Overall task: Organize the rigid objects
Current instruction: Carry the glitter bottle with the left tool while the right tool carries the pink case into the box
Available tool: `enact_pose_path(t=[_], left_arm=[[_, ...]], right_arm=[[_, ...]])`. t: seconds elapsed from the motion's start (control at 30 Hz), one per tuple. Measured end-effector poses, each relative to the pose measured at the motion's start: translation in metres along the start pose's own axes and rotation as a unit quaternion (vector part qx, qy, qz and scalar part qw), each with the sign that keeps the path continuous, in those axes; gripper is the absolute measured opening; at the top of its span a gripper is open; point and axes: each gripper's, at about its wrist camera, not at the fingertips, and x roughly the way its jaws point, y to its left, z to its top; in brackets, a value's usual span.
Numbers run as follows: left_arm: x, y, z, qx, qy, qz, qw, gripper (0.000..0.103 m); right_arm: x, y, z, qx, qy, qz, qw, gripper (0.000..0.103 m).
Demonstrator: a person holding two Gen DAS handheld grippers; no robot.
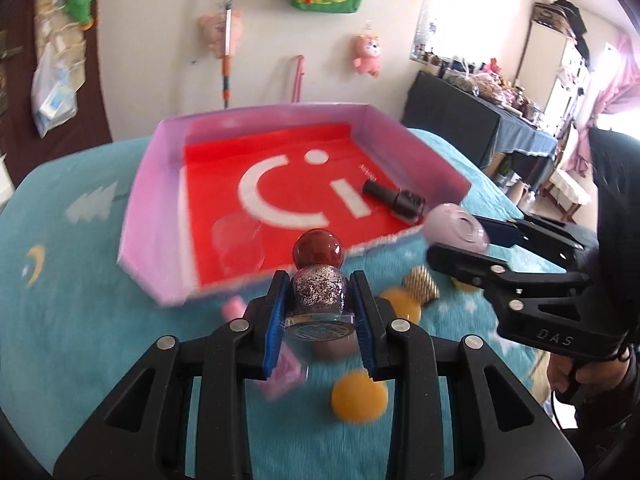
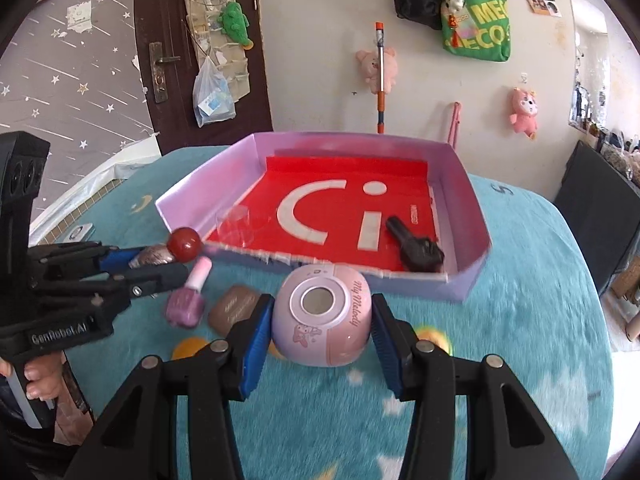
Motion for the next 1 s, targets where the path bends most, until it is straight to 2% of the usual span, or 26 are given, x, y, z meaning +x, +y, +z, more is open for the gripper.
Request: enact_pose_path(t=[0.17, 0.4, 0.57, 0.77, 1.0], left_arm=[[0.037, -0.004, 0.028, 0.026, 0.025, -0.004, 0.9993, 0.029], [0.076, 0.002, 0.043, 0.034, 0.066, -0.006, 0.9972, 0.029], [0.093, 0.004, 0.047, 0.046, 0.084, 0.005, 0.9954, 0.029], [0.101, 0.004, 0.044, 0.049, 0.1, 0.002, 0.9937, 0.029], [0.104, 0.004, 0.045, 0.055, 0.106, 0.003, 0.9929, 0.029]], right_arm=[[0.029, -0.016, 0.033, -0.022, 0.023, 0.03, 0.999, 0.051], [0.078, -0.034, 0.059, -0.059, 0.083, 0.058, 0.993, 0.051], [0.099, -0.04, 0.066, -0.085, 0.121, 0.077, 0.986, 0.051], [0.115, -0.037, 0.066, -0.126, 0.16, 0.086, 0.975, 0.051], [0.123, -0.036, 0.066, -0.146, 0.181, 0.088, 0.969, 0.051]])
